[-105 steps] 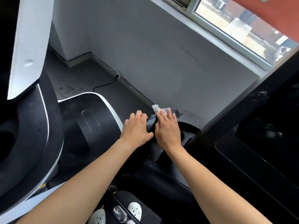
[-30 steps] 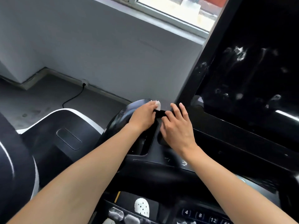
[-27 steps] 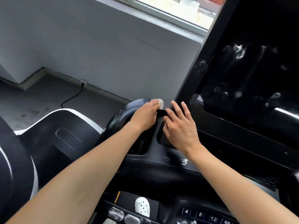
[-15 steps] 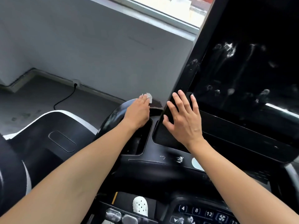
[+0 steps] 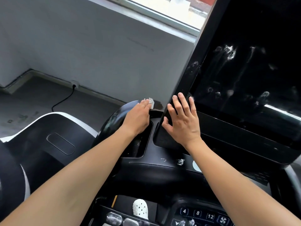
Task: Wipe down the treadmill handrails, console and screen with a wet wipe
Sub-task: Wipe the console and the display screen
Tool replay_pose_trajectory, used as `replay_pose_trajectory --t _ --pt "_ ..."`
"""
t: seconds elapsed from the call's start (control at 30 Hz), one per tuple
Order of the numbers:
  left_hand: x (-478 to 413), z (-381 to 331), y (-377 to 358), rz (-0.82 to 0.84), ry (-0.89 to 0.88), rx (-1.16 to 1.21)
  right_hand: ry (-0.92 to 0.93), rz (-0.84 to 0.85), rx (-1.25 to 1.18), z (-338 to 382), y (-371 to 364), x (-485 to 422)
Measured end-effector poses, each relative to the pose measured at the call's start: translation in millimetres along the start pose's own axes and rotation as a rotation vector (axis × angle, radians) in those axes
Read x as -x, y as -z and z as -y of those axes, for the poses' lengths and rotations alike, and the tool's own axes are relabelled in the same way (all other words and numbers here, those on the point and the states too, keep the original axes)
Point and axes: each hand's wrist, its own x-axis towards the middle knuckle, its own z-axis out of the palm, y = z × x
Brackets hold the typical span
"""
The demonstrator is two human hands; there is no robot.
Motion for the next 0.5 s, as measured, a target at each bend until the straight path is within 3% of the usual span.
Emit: replay_pose_trajectory --t 0.23,0.37,0.5 --pt "-19 -20 2 0.152 -0.211 -0.002 -0.004 -0.004 -0.005 0 -3 1" --pt "-39 -23 6 0.195 -0.116 -0.089 0.007 -0.005 -0.003 -2 -4 1" --pt "-28 -11 7 0.116 0.043 -0.051 0.008 -0.011 0.016 -1 -6 1"
